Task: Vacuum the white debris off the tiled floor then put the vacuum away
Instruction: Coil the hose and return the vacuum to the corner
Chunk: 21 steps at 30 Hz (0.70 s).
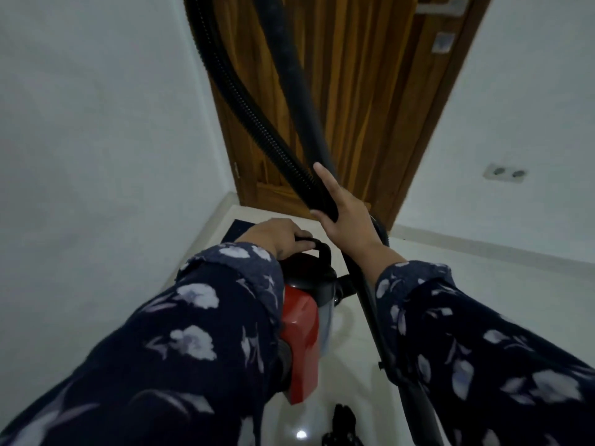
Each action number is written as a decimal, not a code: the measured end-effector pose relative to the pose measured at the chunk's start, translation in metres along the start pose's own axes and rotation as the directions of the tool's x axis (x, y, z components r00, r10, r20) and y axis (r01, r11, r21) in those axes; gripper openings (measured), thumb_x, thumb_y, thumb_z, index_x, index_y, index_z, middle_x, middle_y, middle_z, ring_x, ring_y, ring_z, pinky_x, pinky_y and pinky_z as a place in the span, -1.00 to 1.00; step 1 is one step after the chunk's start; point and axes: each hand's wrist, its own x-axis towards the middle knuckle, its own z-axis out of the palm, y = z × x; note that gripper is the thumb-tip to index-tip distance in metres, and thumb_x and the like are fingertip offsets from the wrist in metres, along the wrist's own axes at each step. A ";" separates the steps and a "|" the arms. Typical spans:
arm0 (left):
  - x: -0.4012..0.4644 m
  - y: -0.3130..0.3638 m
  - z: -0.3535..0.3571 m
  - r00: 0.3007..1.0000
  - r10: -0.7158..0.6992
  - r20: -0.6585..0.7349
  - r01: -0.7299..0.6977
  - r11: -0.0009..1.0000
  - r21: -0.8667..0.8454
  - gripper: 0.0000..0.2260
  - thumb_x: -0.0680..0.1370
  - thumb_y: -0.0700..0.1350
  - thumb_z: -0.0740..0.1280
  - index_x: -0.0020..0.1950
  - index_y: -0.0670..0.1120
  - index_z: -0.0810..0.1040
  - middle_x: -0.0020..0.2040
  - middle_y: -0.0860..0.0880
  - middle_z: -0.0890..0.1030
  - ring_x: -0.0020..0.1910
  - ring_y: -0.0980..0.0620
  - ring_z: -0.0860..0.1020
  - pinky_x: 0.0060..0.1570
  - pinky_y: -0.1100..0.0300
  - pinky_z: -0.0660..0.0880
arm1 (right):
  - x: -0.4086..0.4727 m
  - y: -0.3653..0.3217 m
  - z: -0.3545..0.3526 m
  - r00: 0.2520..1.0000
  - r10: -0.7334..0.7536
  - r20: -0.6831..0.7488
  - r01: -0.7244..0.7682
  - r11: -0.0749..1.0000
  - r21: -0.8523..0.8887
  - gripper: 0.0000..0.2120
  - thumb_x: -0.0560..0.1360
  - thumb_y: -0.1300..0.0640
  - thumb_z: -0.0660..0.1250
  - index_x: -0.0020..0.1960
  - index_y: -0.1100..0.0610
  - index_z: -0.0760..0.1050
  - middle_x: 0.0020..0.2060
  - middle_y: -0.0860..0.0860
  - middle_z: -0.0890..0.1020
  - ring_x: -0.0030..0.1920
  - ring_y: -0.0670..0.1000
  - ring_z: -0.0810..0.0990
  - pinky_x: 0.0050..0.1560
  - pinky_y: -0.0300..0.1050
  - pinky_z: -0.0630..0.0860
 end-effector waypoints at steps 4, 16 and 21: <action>0.037 -0.019 -0.031 0.996 -0.083 -0.027 0.082 0.997 -0.011 -0.57 0.62 0.21 0.17 0.46 0.13 0.43 0.42 -0.06 0.47 0.39 -0.09 0.41 0.37 0.07 0.32 | 0.061 0.028 0.021 0.998 -0.048 0.038 0.046 0.997 0.061 -0.20 0.50 0.17 0.35 0.49 -0.24 -0.07 0.13 0.13 0.56 0.09 0.10 0.57 0.14 0.04 0.54; 0.141 -0.120 -0.098 0.947 -0.299 -0.116 0.270 0.939 -0.210 -0.59 0.65 0.14 0.16 0.48 0.09 0.40 0.46 -0.05 0.44 0.41 -0.10 0.39 0.36 0.12 0.27 | 0.235 0.068 0.126 0.984 -0.128 0.121 0.100 0.973 0.209 -0.22 0.51 0.20 0.34 0.52 -0.18 -0.04 0.33 0.10 0.47 0.28 0.10 0.49 0.33 0.01 0.44; 0.207 -0.188 -0.116 0.926 -0.347 -0.148 0.314 0.926 -0.207 -0.60 0.64 0.18 0.12 0.47 0.18 0.38 0.42 -0.04 0.48 0.38 -0.10 0.42 0.36 0.03 0.34 | 0.292 0.091 0.198 0.988 -0.059 0.143 0.029 0.978 0.205 -0.23 0.53 0.18 0.33 0.46 -0.24 -0.10 0.37 0.14 0.42 0.32 0.13 0.46 0.34 -0.03 0.37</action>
